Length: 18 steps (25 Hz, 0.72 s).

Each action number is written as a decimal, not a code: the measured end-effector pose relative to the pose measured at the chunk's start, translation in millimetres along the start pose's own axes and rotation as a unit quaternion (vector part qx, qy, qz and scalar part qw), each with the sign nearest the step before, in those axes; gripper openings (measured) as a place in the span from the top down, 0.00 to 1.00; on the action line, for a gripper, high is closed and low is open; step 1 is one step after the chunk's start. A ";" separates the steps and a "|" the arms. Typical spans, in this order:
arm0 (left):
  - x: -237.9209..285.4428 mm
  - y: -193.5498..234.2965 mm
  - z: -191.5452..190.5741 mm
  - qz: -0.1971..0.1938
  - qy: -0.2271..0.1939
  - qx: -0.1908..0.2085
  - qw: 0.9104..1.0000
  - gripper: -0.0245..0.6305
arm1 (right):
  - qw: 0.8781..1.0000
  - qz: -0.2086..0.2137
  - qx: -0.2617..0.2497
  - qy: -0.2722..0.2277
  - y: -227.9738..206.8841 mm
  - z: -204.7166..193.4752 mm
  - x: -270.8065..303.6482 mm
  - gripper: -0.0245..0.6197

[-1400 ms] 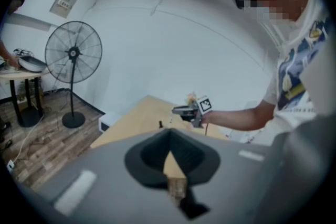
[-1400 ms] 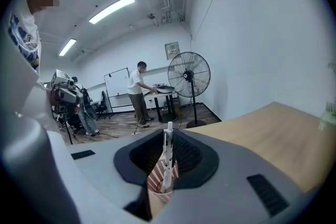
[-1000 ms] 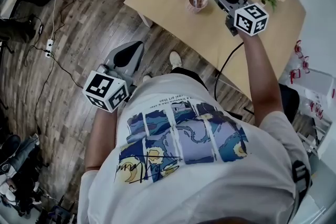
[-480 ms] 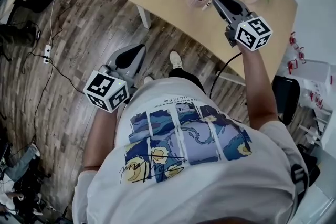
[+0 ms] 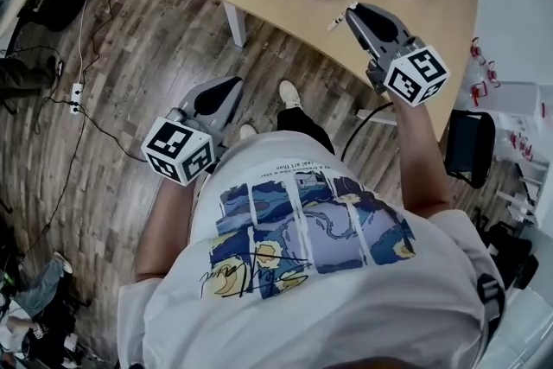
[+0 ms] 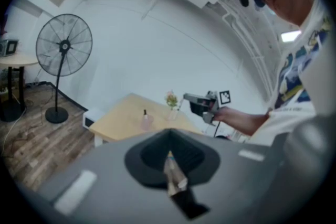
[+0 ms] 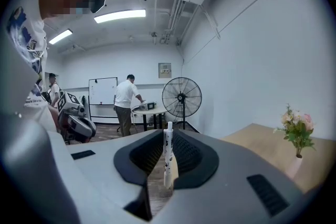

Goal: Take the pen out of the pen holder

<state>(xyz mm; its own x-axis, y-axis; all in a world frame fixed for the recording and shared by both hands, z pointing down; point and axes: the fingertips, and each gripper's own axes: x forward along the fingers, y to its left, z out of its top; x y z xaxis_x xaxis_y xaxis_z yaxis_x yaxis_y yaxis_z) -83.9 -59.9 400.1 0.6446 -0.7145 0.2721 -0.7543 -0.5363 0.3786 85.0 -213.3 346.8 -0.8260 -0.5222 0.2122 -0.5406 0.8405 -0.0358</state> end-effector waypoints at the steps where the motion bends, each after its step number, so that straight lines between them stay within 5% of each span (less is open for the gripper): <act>1: -2.4 -0.2 -1.9 -0.002 0.000 0.000 1.000 0.95 | 1.000 -0.002 0.000 -0.002 5.5 1.3 -3.3 0.89; 18: -26.9 -10.0 -24.2 -0.013 -0.008 -0.001 1.000 0.95 | 1.000 -0.014 0.003 -0.002 58.6 4.6 -34.5 0.89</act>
<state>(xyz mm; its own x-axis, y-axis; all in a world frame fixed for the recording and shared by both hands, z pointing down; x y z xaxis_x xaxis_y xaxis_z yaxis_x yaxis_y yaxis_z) -90.7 -24.3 410.4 0.6621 -0.7070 0.2486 -0.7370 -0.5544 0.3865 81.1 -146.7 332.9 -0.8106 -0.5467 0.2100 -0.5650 0.8243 -0.0350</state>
